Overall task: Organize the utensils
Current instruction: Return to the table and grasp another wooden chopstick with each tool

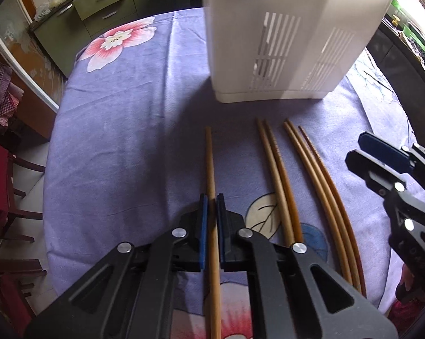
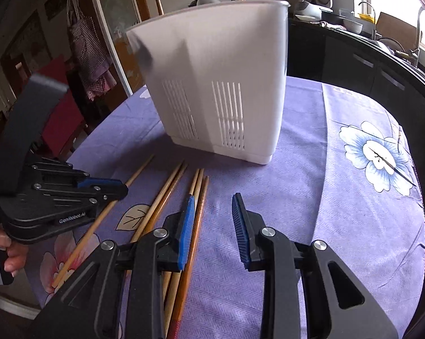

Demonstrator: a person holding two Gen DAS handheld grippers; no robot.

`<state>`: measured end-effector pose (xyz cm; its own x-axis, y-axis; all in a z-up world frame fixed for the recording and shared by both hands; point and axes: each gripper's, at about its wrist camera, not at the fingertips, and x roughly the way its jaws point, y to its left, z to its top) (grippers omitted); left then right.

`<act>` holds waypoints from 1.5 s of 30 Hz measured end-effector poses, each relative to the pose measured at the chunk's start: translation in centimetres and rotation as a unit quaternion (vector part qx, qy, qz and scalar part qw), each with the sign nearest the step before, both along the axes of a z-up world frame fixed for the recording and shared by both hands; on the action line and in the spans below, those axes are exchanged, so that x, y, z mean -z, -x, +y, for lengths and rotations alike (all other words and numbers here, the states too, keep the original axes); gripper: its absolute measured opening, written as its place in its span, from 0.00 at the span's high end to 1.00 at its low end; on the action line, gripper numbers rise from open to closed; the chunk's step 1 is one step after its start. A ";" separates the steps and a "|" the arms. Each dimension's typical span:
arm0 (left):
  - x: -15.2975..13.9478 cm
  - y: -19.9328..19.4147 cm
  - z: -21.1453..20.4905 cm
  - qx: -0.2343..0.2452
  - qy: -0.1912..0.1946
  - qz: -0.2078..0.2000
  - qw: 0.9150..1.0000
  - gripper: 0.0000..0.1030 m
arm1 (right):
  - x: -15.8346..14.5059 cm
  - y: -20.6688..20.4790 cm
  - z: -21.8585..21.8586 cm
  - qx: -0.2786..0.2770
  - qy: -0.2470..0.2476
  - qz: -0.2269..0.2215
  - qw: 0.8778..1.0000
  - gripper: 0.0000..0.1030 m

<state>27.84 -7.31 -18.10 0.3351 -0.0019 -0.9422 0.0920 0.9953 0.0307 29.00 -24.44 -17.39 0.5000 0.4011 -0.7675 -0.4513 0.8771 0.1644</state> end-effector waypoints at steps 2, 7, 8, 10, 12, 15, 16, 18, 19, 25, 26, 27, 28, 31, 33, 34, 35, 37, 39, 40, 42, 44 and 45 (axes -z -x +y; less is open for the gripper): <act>-0.2 0.2 0.5 -0.002 0.000 -0.004 1.000 0.94 | 0.4 -0.3 0.4 0.001 0.007 0.003 1.000 0.73; -0.8 0.5 1.1 -0.005 0.005 -0.010 1.000 0.94 | 1.3 -0.8 1.6 -0.003 0.034 0.005 0.999 0.73; -0.8 0.5 1.2 -0.006 0.007 -0.010 1.000 0.94 | 1.5 -1.0 1.8 -0.002 0.040 0.005 0.999 0.73; -0.9 0.6 1.4 -0.007 0.008 -0.011 1.000 0.94 | 1.8 -1.2 2.1 0.002 0.046 0.006 0.999 0.73; -0.7 0.3 1.7 -0.007 0.010 -0.011 1.000 0.94 | 2.0 -1.4 2.2 0.008 0.051 0.007 0.999 0.73; -0.7 0.4 1.7 -0.006 0.012 -0.010 1.000 0.94 | 2.4 -1.5 2.4 0.007 0.060 0.010 0.998 0.73; -0.7 0.4 1.7 -0.005 0.013 -0.010 1.000 0.94 | 2.6 -1.4 2.5 0.005 0.062 0.010 0.998 0.73; -0.7 0.4 1.6 -0.004 0.013 -0.011 1.000 0.94 | 2.7 -1.3 2.8 0.000 0.066 0.008 0.998 0.73; -0.7 0.4 1.6 -0.003 0.014 -0.011 1.000 0.94 | 2.7 -1.4 2.9 -0.001 0.072 0.008 0.997 0.73; -0.6 0.3 1.8 -0.003 0.017 -0.011 1.000 0.94 | 2.3 -1.6 1.6 0.023 0.090 0.006 0.996 0.73; -0.6 0.3 1.9 -0.004 0.017 -0.011 1.000 0.94 | 2.2 -1.7 1.4 0.027 0.087 0.009 0.996 0.73; -0.5 0.3 2.0 -0.004 0.018 -0.011 1.000 0.94 | 2.2 -1.7 1.4 0.025 0.087 0.011 0.996 0.73; -0.5 0.3 2.0 -0.004 0.019 -0.011 1.000 0.94 | 2.3 -1.8 1.7 0.021 0.088 0.016 0.996 0.73; -0.6 0.3 2.0 -0.004 0.019 -0.012 1.000 0.94 | 3.0 -2.1 2.6 0.010 0.088 0.036 0.995 0.73; -0.7 0.3 2.1 -0.004 0.020 -0.013 1.000 0.94 | 3.1 -2.3 3.2 0.011 0.095 0.029 0.995 0.72; -0.8 0.4 2.1 -0.004 0.020 -0.013 1.000 0.94 | 3.1 -2.3 3.4 0.011 0.096 0.030 0.995 0.72; -0.8 0.4 2.1 -0.004 0.019 -0.013 1.000 0.94 | 3.1 -2.4 3.5 0.010 0.091 0.034 0.995 0.77; -0.8 0.4 2.2 -0.003 0.020 -0.013 1.000 0.94 | 3.1 -2.4 3.8 0.008 0.089 0.037 0.995 0.83; -0.9 0.4 2.2 -0.004 0.020 -0.014 1.000 0.94 | 3.1 -2.6 4.0 0.007 0.084 0.044 0.995 0.92; -0.9 0.4 2.3 -0.004 0.020 -0.015 1.000 0.94 | 3.1 -2.6 4.4 0.009 0.081 0.046 0.996 0.93; -1.0 0.4 2.3 -0.005 0.021 -0.016 1.000 0.94 | 3.1 -2.6 4.3 0.013 0.077 0.046 0.996 0.94; -1.1 0.5 2.3 -0.005 0.022 -0.017 1.000 0.94 | 2.9 -2.5 4.1 0.017 0.071 0.041 0.997 0.94; -1.1 0.5 2.3 -0.005 0.022 -0.018 1.000 0.94 | 2.7 -2.4 3.8 0.018 0.066 0.040 0.997 0.94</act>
